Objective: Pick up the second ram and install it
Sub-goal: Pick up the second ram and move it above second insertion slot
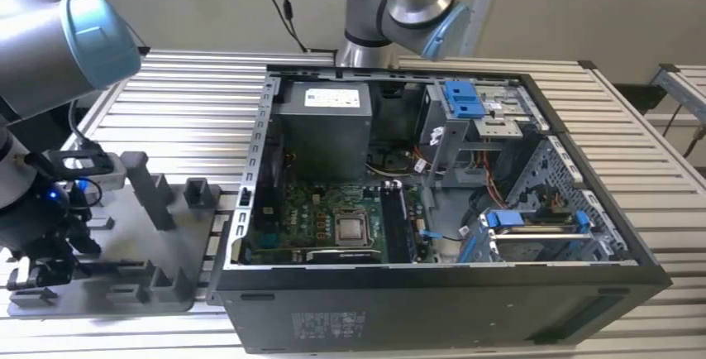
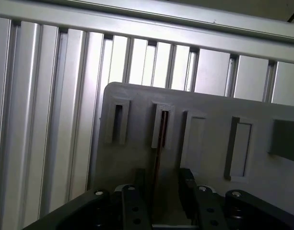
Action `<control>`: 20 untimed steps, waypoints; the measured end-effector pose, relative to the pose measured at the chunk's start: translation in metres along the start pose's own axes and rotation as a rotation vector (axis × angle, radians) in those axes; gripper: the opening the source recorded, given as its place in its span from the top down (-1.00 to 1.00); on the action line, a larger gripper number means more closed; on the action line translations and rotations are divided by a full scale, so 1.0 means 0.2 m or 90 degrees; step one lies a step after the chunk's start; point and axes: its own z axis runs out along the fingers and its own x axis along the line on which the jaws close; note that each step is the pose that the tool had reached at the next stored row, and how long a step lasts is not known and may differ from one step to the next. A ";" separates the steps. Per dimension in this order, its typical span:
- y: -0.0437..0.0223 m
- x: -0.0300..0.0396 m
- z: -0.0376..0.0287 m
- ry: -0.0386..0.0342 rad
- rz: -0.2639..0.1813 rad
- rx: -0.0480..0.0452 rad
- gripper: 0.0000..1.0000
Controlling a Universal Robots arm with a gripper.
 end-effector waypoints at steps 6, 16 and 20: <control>0.000 0.000 0.000 0.0002 0.000 0.0000 0.16; 0.002 0.000 0.000 0.0002 0.000 -0.0001 0.20; 0.003 0.000 0.000 0.0002 0.000 0.0000 0.47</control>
